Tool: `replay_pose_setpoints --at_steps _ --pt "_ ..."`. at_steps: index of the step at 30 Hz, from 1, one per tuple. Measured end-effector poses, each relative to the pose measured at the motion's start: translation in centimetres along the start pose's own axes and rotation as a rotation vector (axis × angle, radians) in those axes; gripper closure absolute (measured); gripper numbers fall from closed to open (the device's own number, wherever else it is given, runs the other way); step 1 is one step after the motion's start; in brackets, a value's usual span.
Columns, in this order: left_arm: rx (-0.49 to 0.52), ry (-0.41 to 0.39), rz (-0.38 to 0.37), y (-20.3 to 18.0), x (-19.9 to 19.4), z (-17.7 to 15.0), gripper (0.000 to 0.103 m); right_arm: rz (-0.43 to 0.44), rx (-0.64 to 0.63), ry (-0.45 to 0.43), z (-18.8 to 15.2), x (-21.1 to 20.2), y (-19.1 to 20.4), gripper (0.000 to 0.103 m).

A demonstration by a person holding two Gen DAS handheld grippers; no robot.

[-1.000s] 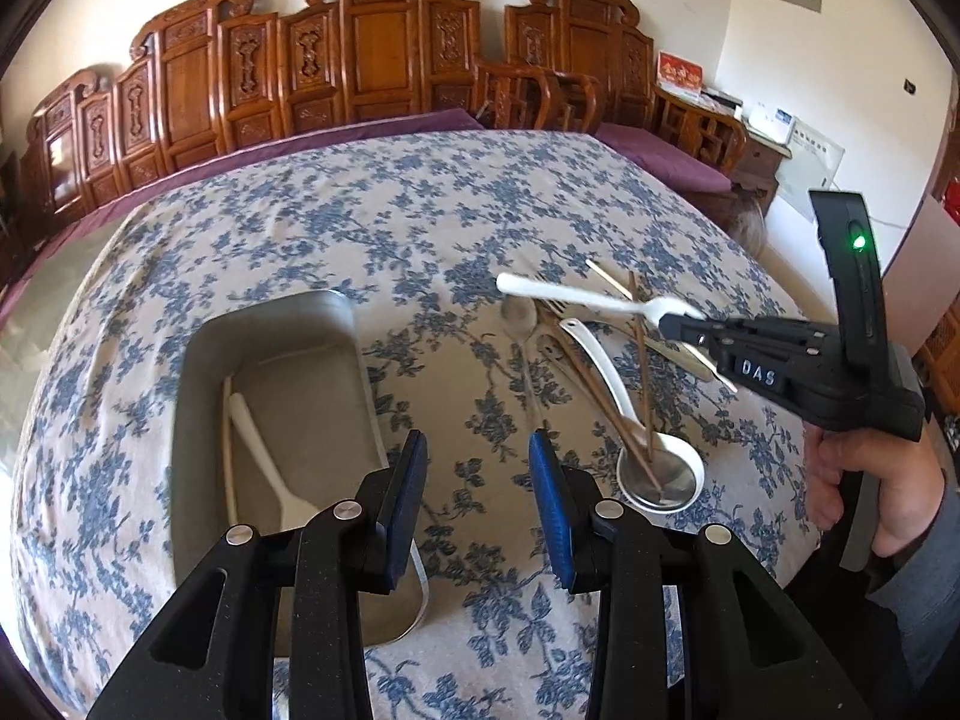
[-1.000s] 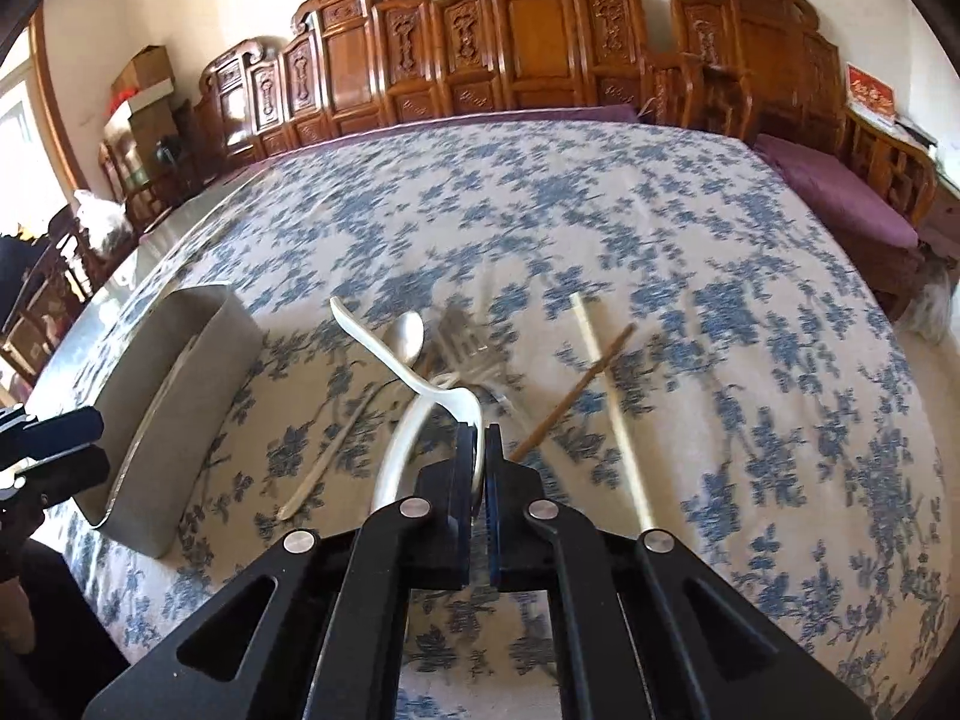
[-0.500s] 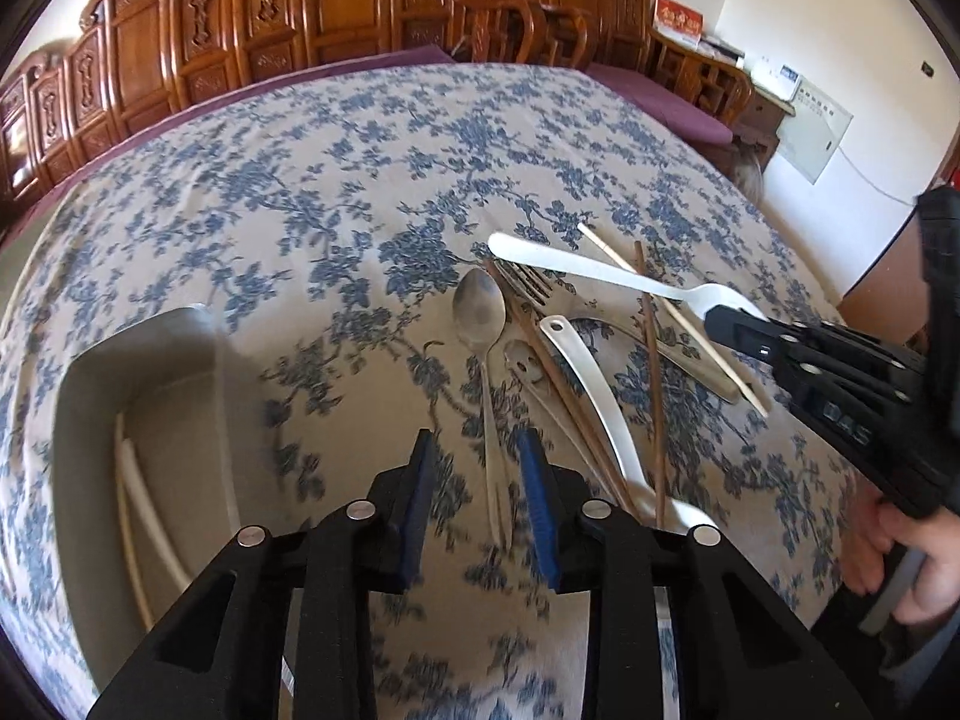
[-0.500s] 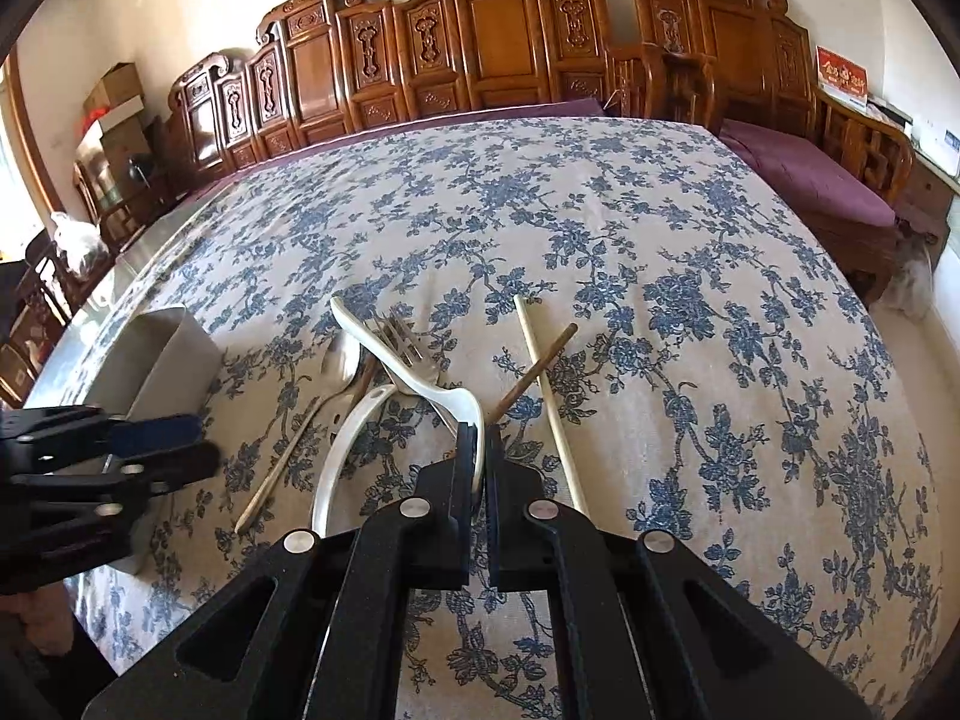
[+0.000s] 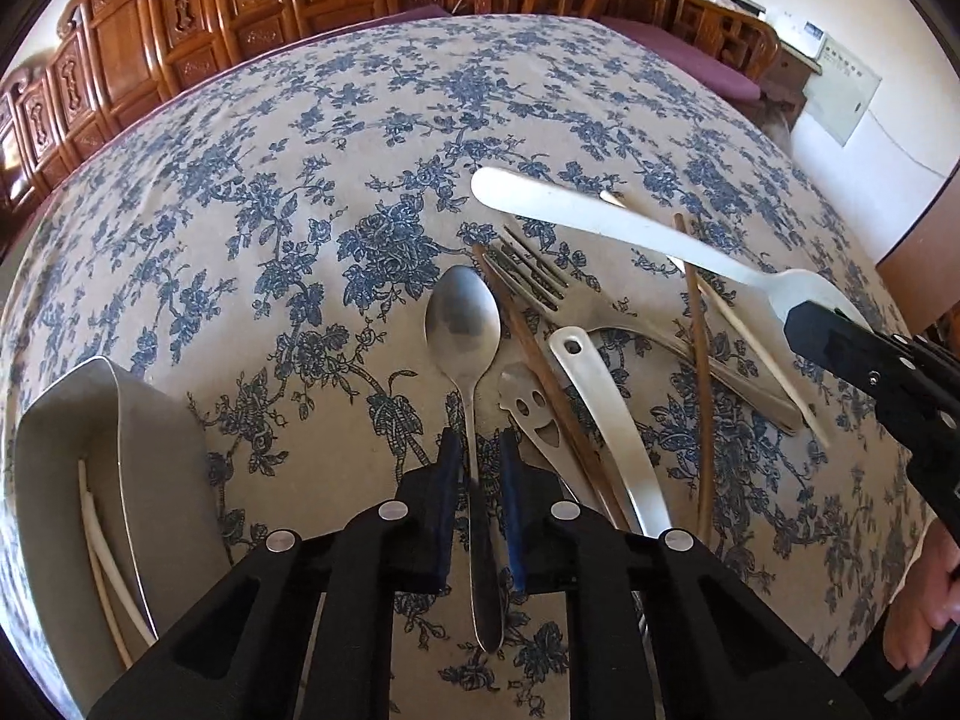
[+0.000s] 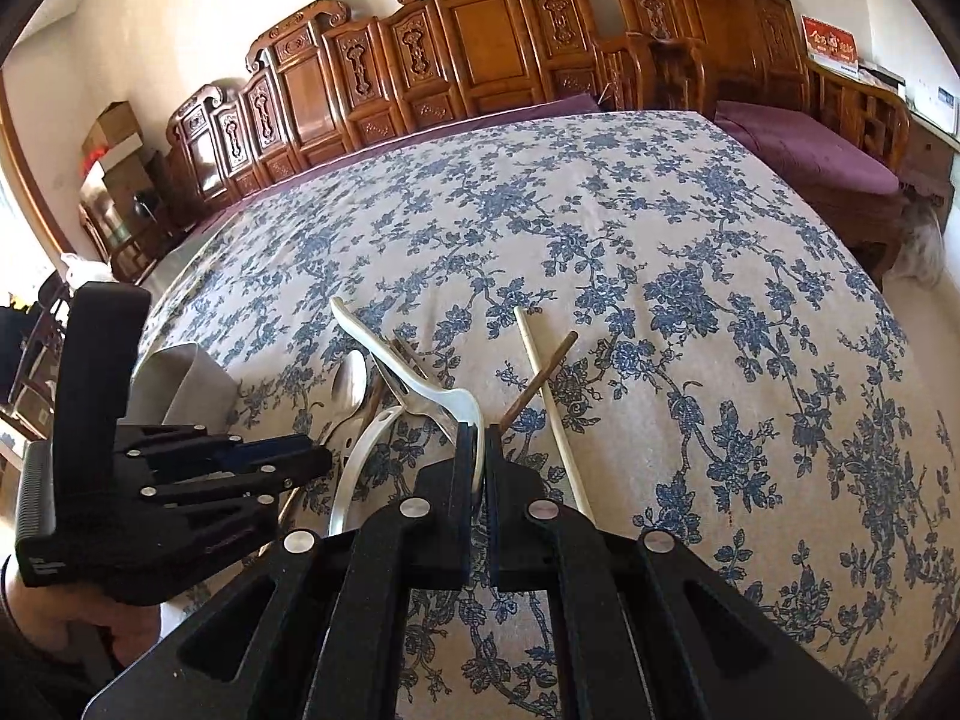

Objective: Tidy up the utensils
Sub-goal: 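Grasp a metal spoon by its handle with the left tool while the right tool holds the fork, then carry the metal spoon over the tray and release it with the left tool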

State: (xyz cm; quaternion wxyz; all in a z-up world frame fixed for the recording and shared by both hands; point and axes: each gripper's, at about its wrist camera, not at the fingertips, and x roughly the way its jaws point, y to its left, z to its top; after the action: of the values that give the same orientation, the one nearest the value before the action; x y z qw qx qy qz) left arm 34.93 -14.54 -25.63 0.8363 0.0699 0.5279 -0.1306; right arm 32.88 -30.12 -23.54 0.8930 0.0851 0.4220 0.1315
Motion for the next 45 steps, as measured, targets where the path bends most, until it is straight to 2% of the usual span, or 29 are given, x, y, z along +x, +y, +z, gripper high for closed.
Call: replay_pose_setpoints --at_steps 2,11,23,36,41,45 --pt "-0.001 0.002 0.012 0.1 0.1 0.2 0.100 0.003 0.000 0.000 0.0 0.0 0.1 0.098" --pt "-0.008 -0.016 0.014 1.2 -1.1 -0.7 0.101 0.000 0.008 0.002 -0.1 0.0 0.0 0.098" --pt "-0.018 -0.120 0.005 2.7 -8.0 -2.9 0.101 -0.014 -0.036 0.003 -0.5 0.0 1.3 0.098" --pt "-0.059 -0.193 0.023 5.7 -13.3 -5.2 0.101 -0.013 -0.108 -0.005 -1.1 -0.5 3.8 0.098" --pt "-0.088 -0.202 0.044 7.6 -13.9 -6.2 0.101 -0.013 -0.150 -0.010 -1.4 -0.7 5.0 0.099" --pt "-0.128 -0.172 0.067 9.8 -12.7 -7.2 0.101 -0.012 -0.164 -0.010 -1.6 -0.7 5.6 0.098"
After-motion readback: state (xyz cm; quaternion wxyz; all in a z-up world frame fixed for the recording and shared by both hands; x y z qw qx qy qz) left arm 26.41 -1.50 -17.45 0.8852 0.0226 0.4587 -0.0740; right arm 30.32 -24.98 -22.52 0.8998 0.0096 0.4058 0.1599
